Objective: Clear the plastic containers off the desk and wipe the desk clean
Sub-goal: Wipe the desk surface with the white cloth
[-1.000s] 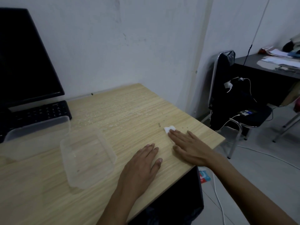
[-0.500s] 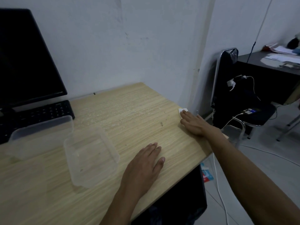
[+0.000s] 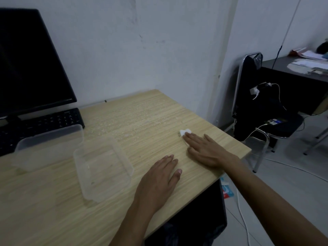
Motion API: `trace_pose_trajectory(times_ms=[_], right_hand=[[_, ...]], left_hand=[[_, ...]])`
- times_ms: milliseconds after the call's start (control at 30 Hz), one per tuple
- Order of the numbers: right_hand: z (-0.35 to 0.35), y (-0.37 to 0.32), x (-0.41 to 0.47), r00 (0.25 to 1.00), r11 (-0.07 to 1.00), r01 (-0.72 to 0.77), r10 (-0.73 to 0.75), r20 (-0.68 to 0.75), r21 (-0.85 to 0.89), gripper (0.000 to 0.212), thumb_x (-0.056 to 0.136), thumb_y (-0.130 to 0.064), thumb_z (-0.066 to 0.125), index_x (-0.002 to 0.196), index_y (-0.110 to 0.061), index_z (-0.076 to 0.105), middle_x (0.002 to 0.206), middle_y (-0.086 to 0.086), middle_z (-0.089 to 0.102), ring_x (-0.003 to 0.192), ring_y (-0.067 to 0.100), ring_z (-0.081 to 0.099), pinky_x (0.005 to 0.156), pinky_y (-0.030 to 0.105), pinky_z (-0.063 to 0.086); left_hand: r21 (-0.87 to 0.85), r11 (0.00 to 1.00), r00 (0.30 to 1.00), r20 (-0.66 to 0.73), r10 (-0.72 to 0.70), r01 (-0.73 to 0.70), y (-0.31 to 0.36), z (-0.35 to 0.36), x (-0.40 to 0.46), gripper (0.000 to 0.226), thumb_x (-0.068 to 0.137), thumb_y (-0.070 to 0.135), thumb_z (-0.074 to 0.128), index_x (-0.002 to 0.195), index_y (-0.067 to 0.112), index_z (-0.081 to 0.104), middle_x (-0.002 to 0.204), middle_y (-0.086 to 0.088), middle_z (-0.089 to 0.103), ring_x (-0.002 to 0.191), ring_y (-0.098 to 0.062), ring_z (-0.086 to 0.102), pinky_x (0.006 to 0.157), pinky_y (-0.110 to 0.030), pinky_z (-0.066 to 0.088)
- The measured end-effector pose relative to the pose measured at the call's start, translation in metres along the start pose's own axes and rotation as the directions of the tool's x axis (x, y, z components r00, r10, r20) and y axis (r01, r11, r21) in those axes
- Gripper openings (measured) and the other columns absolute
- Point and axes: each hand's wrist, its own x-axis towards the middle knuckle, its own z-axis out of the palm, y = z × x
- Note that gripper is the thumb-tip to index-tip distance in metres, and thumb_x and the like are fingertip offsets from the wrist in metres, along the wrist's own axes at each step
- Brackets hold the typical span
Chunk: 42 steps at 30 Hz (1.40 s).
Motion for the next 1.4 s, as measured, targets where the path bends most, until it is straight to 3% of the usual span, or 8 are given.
trace_pose_trajectory(times_ms=[200,500,900,1000,1100,1167,1233,1400], right_hand=[[-0.007,0.047,0.001,0.98,0.979,-0.2,0.2,-0.011,0.03,0.06,0.102,-0.045,0.018,0.154,-0.024,-0.002,0.161,-0.006,-0.006,0.146,0.005,-0.005,0.118,0.04,-0.004],[-0.009,0.068,0.02,0.957,0.954,-0.287,0.29,-0.026,0.088,0.062,0.1,-0.047,0.018,0.154,-0.022,0.0,0.161,-0.004,-0.005,0.147,0.009,-0.003,0.119,0.044,-0.002],[-0.002,0.056,-0.026,0.992,0.992,-0.123,0.123,0.003,-0.022,0.061,0.101,-0.05,0.015,0.153,-0.024,-0.006,0.159,-0.007,-0.011,0.144,0.002,-0.01,0.118,0.033,-0.007],[0.002,0.037,-0.054,1.0,0.999,-0.028,0.028,0.003,-0.026,0.07,0.091,-0.061,0.002,0.151,-0.028,-0.012,0.153,-0.013,-0.019,0.14,-0.003,-0.016,0.115,0.028,-0.012],[0.003,0.037,-0.065,0.999,0.999,-0.034,0.035,0.018,-0.032,0.081,0.078,-0.069,-0.009,0.15,-0.031,-0.012,0.151,-0.018,-0.021,0.14,-0.004,-0.015,0.116,0.028,-0.012],[0.0,0.048,-0.054,0.994,0.993,-0.113,0.113,0.01,-0.021,0.076,0.087,-0.066,-0.001,0.151,-0.027,-0.009,0.155,-0.012,-0.016,0.143,0.0,-0.011,0.117,0.032,-0.008],[-0.005,0.063,-0.036,0.977,0.978,-0.211,0.21,-0.016,-0.011,0.064,0.1,-0.052,0.012,0.153,-0.021,-0.004,0.16,-0.005,-0.008,0.146,0.006,-0.005,0.119,0.037,-0.003],[-0.012,0.074,-0.007,0.962,0.961,-0.271,0.271,0.001,0.056,0.061,0.102,-0.045,0.017,0.154,-0.018,-0.001,0.161,-0.002,-0.006,0.147,0.008,-0.004,0.12,0.038,-0.001]], left_hand=[[-0.045,0.999,1.0,0.011,-0.026,0.026,0.0,-0.001,-0.003,0.051,0.1,0.051,0.027,0.146,0.032,0.036,0.155,0.021,0.024,0.141,0.008,0.014,0.113,-0.012,0.008],[-0.045,0.998,0.999,0.01,-0.032,0.032,-0.001,0.001,-0.001,0.051,0.1,0.051,0.026,0.146,0.032,0.037,0.154,0.021,0.025,0.141,0.008,0.013,0.112,-0.011,0.008],[-0.058,0.997,0.999,0.018,-0.043,0.044,-0.002,0.002,-0.001,0.051,0.099,0.051,0.027,0.146,0.033,0.038,0.154,0.022,0.026,0.141,0.008,0.014,0.112,-0.013,0.01],[-0.051,0.998,0.999,0.024,-0.042,0.043,-0.002,0.003,-0.001,0.051,0.099,0.051,0.027,0.146,0.033,0.036,0.154,0.022,0.024,0.141,0.008,0.013,0.113,-0.015,0.011],[-0.057,0.998,0.999,0.02,-0.036,0.037,-0.002,0.003,-0.002,0.051,0.1,0.05,0.028,0.146,0.032,0.036,0.155,0.021,0.024,0.141,0.008,0.013,0.112,-0.014,0.01],[-0.048,0.998,0.999,0.015,-0.032,0.032,-0.002,0.003,-0.002,0.051,0.1,0.051,0.027,0.146,0.033,0.035,0.155,0.022,0.024,0.141,0.008,0.012,0.113,-0.013,0.009],[-0.044,0.999,0.999,0.017,-0.03,0.03,-0.003,0.004,-0.002,0.051,0.099,0.051,0.027,0.147,0.033,0.035,0.155,0.022,0.023,0.141,0.009,0.011,0.112,-0.012,0.007],[-0.043,0.999,1.0,0.016,-0.023,0.024,-0.004,0.004,-0.002,0.051,0.099,0.051,0.025,0.147,0.034,0.034,0.154,0.023,0.022,0.14,0.009,0.01,0.11,-0.01,0.006]])
